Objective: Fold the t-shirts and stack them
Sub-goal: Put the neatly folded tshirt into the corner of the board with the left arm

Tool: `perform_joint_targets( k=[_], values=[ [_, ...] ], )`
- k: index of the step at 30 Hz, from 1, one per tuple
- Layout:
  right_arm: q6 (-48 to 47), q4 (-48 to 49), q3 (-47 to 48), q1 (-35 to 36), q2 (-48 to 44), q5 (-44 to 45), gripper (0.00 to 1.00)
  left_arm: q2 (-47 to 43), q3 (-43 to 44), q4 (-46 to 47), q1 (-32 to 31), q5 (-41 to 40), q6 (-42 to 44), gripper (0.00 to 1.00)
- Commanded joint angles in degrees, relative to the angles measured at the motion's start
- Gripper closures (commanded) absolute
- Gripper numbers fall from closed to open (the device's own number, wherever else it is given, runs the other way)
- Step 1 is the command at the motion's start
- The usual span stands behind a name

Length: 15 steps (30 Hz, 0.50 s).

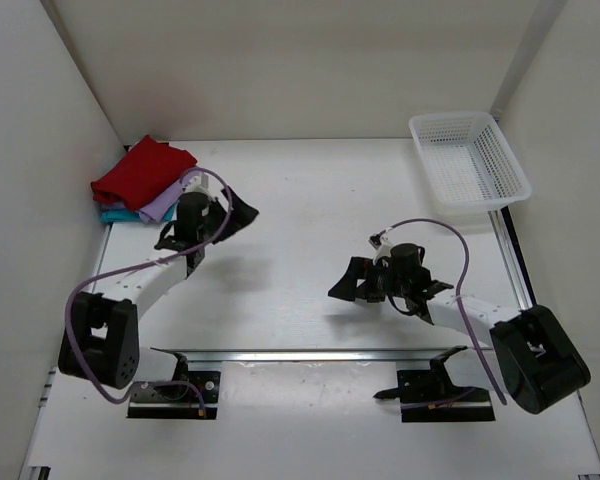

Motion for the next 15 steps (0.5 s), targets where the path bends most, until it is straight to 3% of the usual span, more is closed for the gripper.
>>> perform_joint_targets(
  k=[1, 9, 15],
  values=[
    [-1.41, 0.19, -1.98, 1.33, -4.76, 3.36, 0.01, -4.12, -4.16, -5.38, -3.97, -0.85, 5.67, 0.01],
    [-1.59, 1.60, -5.85, 2.56, -11.10, 3.80, 0.00, -16.15, -16.29, -7.39, -11.62, -1.01, 6.29, 0.01],
    [-1.85, 2.57, -6.90, 2.21, -11.19, 3.10, 0.01, -18.71, -16.74, -13.02, -13.91, -3.30, 7.87, 0.02]
  ],
)
